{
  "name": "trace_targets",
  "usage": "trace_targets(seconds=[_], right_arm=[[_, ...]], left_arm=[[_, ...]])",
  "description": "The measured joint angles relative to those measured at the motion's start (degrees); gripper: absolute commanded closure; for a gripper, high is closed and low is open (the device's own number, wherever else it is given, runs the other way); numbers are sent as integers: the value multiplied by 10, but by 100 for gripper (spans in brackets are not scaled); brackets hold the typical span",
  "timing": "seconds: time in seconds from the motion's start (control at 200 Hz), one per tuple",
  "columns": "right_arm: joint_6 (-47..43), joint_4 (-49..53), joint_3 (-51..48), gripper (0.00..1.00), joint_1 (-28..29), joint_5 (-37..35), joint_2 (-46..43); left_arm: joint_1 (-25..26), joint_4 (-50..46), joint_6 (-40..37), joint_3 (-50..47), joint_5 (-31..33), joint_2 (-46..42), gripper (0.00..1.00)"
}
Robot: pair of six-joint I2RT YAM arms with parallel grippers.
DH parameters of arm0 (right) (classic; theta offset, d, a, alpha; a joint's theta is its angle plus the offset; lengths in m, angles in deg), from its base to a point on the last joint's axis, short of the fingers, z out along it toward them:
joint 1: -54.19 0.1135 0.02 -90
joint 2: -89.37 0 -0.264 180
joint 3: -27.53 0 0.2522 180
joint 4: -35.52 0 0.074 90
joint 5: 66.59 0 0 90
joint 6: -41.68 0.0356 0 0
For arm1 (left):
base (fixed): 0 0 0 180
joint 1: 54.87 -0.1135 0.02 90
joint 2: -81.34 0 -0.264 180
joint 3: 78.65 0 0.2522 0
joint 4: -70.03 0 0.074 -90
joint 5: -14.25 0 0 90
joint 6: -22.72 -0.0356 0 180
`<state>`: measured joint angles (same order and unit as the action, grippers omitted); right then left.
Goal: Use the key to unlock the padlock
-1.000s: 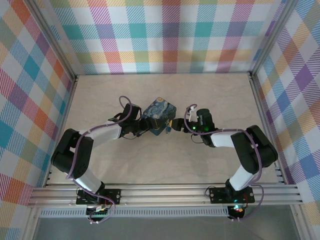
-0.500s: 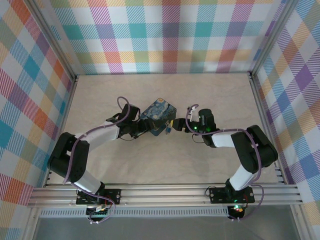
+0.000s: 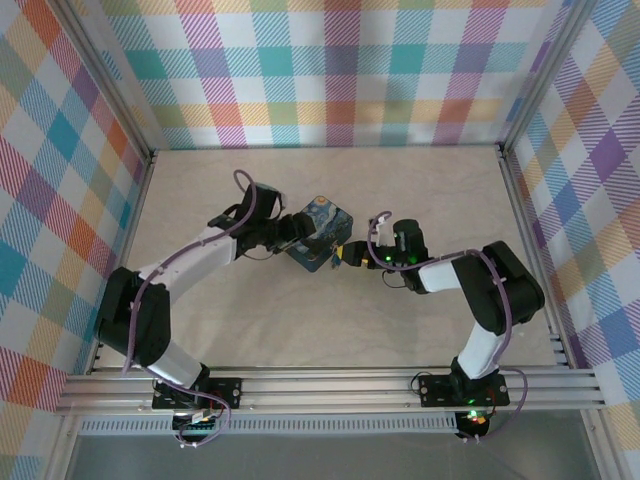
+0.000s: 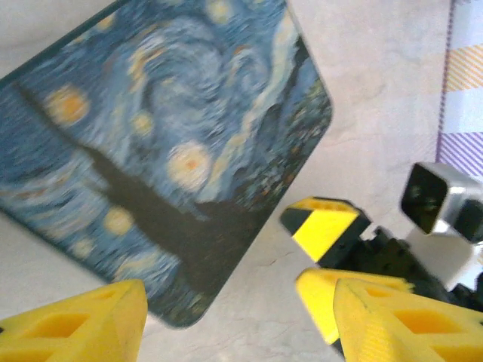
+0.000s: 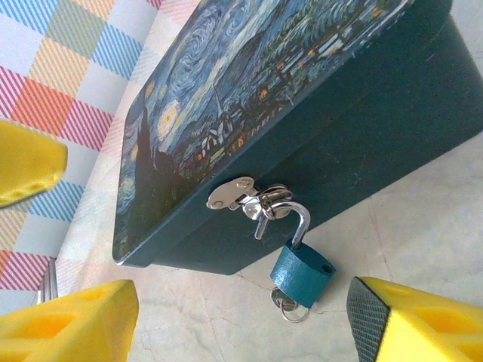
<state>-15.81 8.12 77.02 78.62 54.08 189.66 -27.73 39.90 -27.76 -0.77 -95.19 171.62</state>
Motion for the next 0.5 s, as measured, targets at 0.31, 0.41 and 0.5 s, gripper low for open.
trace_targets(seconds=[0.31, 0.41, 0.5], right_arm=[[-1, -22, 30, 29, 4, 16, 50], [-4, -30, 38, 30, 4, 19, 62], [-5, -38, 45, 31, 4, 26, 73]], left_arm=[[1, 14, -3, 69, -21, 104, 38], [3, 15, -6, 84, -22, 117, 39], [5, 17, -9, 89, -22, 122, 40]])
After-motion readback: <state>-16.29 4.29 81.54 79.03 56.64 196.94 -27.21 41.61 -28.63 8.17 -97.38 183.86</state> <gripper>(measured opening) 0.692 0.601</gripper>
